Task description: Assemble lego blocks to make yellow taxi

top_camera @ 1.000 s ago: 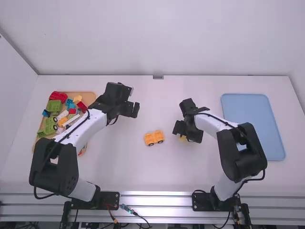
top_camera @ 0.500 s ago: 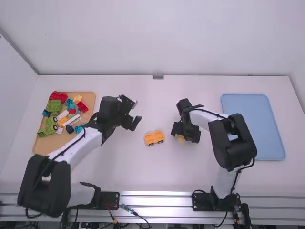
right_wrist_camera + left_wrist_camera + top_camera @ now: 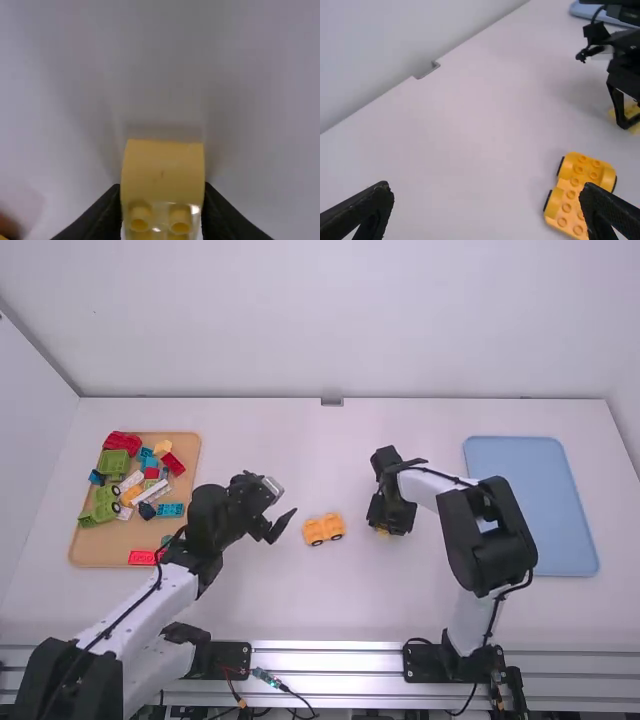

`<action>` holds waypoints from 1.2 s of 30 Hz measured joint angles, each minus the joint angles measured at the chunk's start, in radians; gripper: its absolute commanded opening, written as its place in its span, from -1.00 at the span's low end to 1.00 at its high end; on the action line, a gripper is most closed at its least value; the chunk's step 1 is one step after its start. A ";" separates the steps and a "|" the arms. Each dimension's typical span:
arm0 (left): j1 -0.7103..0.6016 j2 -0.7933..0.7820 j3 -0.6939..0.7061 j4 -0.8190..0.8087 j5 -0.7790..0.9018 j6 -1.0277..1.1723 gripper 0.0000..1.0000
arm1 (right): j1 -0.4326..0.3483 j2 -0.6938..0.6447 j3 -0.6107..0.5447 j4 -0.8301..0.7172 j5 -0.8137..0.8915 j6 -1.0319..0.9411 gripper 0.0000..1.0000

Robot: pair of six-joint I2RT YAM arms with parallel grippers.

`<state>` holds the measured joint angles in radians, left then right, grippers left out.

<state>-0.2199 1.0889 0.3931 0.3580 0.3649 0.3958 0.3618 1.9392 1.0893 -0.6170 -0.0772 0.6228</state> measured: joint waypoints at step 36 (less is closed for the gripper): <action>0.000 0.018 0.000 0.043 0.047 0.016 0.98 | 0.000 0.002 0.002 0.046 -0.043 1.182 0.98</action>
<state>-0.2199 1.1072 0.3931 0.4015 0.4122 0.4118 0.3618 1.9411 1.0912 -0.5709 -0.1204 1.8046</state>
